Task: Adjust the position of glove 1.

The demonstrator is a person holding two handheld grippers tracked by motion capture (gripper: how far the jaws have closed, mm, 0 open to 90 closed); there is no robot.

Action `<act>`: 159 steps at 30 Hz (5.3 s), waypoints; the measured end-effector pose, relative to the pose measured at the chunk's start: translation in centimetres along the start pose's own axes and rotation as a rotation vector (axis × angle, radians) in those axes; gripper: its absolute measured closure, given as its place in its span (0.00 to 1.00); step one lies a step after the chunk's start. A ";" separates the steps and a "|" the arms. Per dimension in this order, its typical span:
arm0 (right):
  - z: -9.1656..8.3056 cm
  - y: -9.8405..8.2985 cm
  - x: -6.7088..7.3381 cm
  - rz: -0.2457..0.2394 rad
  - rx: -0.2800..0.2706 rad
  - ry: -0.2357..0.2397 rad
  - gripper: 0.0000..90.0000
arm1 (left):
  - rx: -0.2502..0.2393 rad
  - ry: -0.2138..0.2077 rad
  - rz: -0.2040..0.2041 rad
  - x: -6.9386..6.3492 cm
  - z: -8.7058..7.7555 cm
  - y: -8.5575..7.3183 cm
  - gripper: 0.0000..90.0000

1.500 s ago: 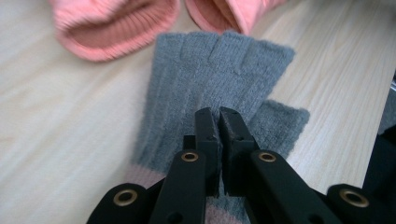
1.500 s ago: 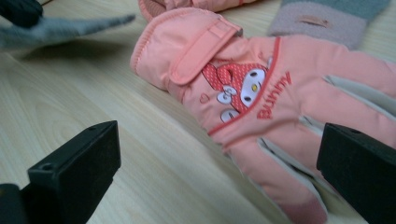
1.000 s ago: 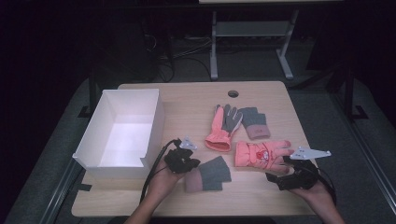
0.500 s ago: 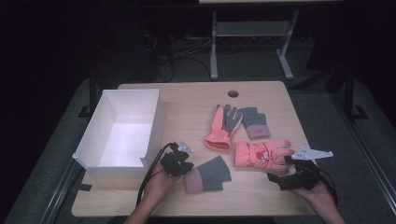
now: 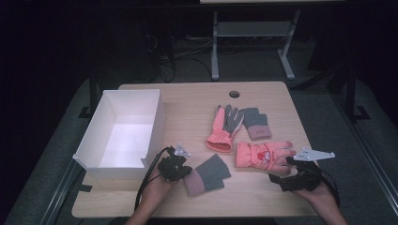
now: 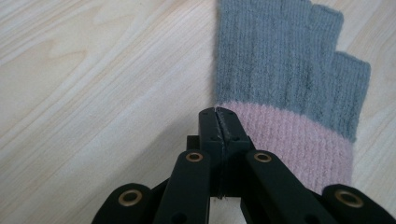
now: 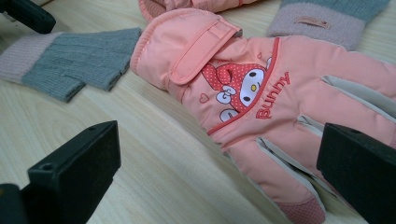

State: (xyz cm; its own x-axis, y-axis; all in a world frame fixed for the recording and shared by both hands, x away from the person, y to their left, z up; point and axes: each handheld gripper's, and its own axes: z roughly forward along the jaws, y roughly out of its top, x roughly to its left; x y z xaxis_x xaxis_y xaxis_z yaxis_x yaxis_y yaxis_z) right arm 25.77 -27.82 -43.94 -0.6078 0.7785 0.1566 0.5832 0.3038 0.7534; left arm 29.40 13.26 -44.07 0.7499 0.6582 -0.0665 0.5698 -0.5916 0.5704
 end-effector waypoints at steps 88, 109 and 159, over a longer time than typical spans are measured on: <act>7.8 13.4 -4.8 0.122 0.066 -0.161 0.62 | -0.142 -0.197 0.135 -0.3 0.3 -1.4 0.14; 15.1 14.8 -8.9 0.222 0.274 -0.218 0.74 | -0.142 -0.197 0.136 -0.3 0.3 -1.7 0.14; 5.3 15.0 -8.7 0.167 0.092 -0.112 0.97 | -0.119 -0.211 0.119 -0.5 1.2 -1.2 0.14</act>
State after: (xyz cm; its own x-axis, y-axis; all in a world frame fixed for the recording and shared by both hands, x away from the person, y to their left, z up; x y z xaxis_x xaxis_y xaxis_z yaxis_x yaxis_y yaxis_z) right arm 42.65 -27.17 -37.42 -0.4381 0.8767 0.1987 0.7209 0.2105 0.6603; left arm 28.72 13.07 -45.76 0.8698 0.4682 -0.1559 0.4396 -0.5916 0.6758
